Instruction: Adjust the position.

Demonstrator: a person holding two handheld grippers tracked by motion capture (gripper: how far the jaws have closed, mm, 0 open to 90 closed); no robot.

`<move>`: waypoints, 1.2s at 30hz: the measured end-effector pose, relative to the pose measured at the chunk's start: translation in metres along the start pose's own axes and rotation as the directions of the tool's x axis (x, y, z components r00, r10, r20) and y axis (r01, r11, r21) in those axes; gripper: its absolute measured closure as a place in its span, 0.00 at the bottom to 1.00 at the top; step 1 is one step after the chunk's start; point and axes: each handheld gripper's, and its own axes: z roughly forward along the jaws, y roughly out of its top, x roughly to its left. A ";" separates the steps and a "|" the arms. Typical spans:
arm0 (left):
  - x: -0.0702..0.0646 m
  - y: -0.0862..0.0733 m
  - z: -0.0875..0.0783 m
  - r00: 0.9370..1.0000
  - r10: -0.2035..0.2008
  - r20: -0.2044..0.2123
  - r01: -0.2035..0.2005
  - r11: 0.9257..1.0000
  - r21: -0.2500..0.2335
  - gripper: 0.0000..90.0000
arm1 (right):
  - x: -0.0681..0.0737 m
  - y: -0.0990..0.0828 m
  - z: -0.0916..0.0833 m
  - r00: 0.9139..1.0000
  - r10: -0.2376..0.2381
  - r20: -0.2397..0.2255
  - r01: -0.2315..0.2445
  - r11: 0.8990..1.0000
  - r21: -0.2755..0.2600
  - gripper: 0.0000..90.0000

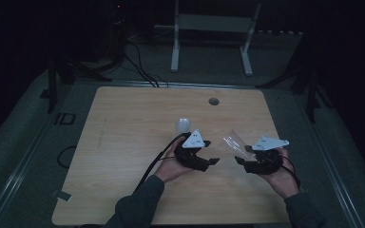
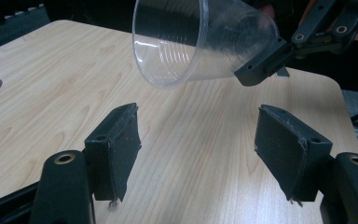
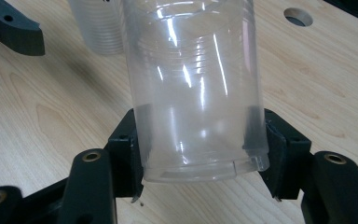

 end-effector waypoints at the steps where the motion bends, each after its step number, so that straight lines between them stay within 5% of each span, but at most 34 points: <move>1: 0.000 0.000 0.000 1.000 0.000 -0.001 0.000 1.000 0.000 0.34 | 0.000 0.000 0.000 1.000 0.000 0.001 0.000 1.000 -0.002 0.46; 36: -0.001 0.005 0.004 0.998 -0.053 -0.014 0.053 0.999 -0.003 0.34 | 0.003 -0.006 -0.002 0.994 0.101 0.032 -0.095 0.985 -0.143 0.46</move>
